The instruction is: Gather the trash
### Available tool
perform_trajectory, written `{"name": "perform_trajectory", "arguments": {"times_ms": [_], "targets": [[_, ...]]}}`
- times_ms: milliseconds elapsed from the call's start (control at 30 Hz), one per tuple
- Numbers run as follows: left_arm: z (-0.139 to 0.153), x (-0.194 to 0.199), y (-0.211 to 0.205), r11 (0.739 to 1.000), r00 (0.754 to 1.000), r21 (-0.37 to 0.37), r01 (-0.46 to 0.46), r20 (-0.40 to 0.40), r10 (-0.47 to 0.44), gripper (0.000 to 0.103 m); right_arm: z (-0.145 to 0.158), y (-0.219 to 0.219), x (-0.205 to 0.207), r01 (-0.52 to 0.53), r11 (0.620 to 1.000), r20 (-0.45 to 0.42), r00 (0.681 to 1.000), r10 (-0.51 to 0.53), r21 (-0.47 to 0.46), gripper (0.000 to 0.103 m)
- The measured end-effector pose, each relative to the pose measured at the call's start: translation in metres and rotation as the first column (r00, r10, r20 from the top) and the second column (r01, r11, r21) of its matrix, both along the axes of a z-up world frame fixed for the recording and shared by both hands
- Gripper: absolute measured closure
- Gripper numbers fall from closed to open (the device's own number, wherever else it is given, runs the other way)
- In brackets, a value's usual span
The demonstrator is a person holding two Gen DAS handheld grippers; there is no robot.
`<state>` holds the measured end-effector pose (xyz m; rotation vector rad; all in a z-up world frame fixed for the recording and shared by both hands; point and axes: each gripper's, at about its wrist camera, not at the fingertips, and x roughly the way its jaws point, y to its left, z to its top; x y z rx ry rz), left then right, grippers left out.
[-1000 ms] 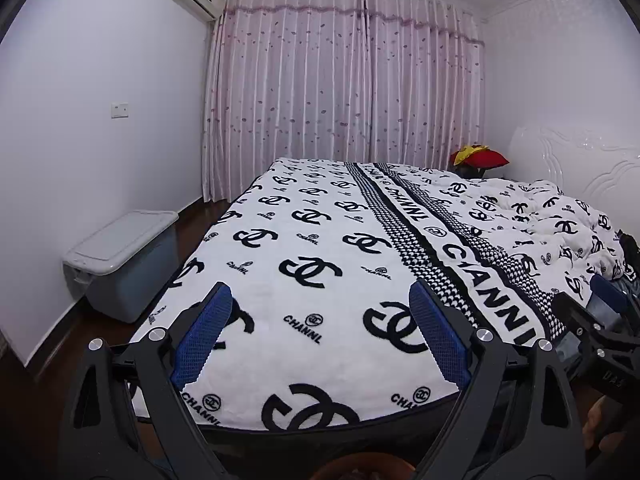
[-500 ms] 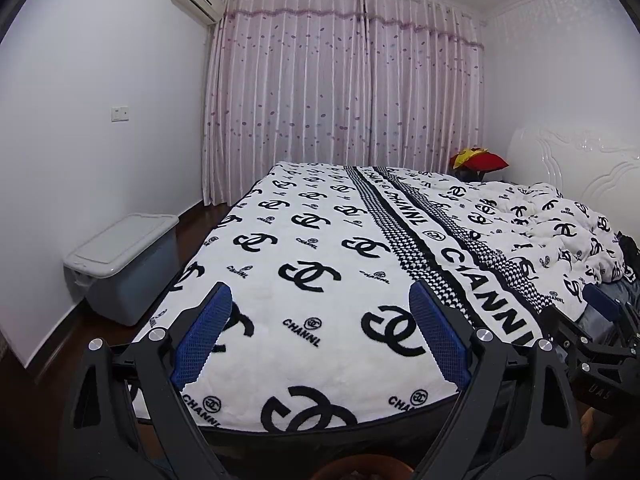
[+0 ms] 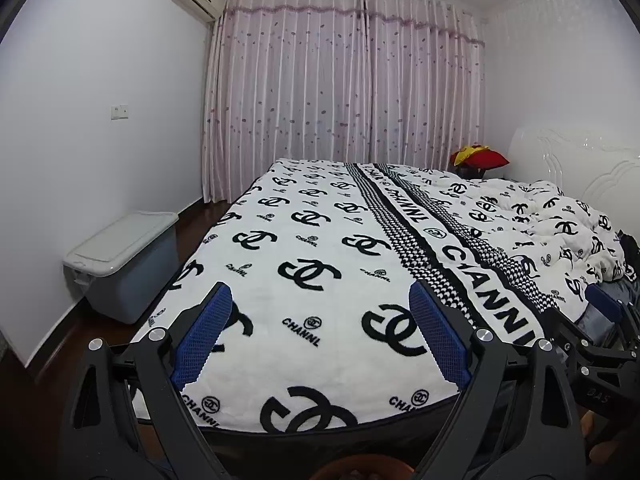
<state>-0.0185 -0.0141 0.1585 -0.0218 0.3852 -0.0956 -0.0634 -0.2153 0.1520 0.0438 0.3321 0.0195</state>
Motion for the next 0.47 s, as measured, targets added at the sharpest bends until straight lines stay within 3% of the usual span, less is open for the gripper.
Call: {"name": "perform_trajectory", "arguments": {"times_ms": [467], "targets": [[-0.006,0.01,-0.002,1.0,0.999,-0.003,-0.017,-0.034,0.017,0.015,-0.009,-0.004,0.011,0.002,1.0,-0.023,1.0,-0.002,0.004,0.005]]}}
